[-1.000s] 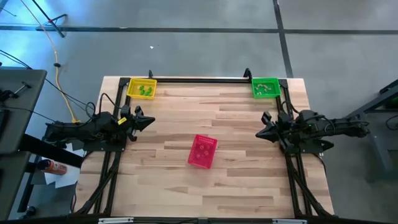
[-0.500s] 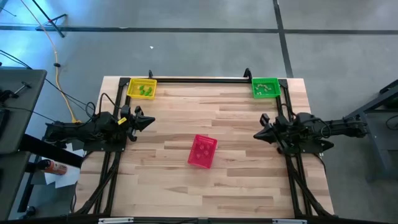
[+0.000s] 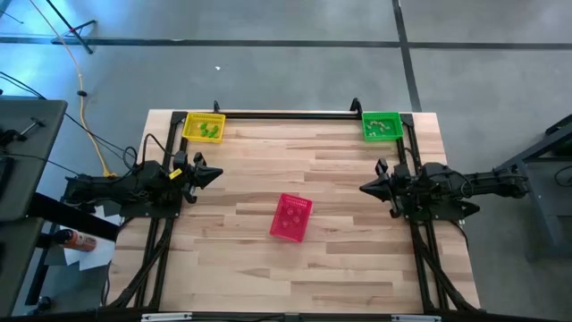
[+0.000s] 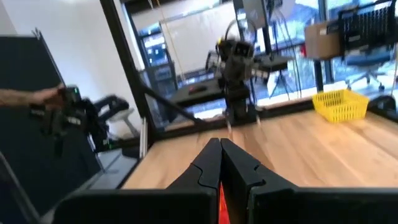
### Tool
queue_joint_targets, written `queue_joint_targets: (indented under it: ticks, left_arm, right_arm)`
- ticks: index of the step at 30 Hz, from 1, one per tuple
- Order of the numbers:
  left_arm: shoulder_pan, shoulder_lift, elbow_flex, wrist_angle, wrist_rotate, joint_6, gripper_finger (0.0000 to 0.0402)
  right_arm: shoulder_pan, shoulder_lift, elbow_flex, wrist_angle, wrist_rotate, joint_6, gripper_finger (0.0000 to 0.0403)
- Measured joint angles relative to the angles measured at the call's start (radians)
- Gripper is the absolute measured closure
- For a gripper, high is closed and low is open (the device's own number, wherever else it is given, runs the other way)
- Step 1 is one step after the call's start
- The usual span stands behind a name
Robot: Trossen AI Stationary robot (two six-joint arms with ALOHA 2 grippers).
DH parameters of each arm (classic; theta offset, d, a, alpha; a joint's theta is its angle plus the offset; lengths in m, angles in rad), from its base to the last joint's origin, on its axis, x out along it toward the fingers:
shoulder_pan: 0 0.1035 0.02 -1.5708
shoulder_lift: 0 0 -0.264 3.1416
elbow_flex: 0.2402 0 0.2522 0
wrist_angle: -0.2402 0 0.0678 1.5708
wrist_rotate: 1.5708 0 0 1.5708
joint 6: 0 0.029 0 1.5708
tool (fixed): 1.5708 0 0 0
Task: Sort Halloween decoration
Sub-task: Return to Home Position
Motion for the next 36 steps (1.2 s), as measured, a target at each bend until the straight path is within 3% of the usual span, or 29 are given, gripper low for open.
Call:
queue_joint_targets:
  ticks: [23,28,36]
  left_arm:
    - [0.0,0.0,0.0,0.0,0.0,0.0,0.0401]
    - [0.0,0.0,0.0,0.0,0.0,0.0,0.0401]
    - [0.0,0.0,0.0,0.0,0.0,0.0,0.0401]
  right_arm:
    - [0.0,0.0,-0.001,-0.114,0.026,-0.022,0.0403]
    - [0.0,0.0,-0.097,0.03,0.023,0.031,0.0403]
    - [0.0,-0.002,-0.104,0.067,0.037,-0.021,0.0403]
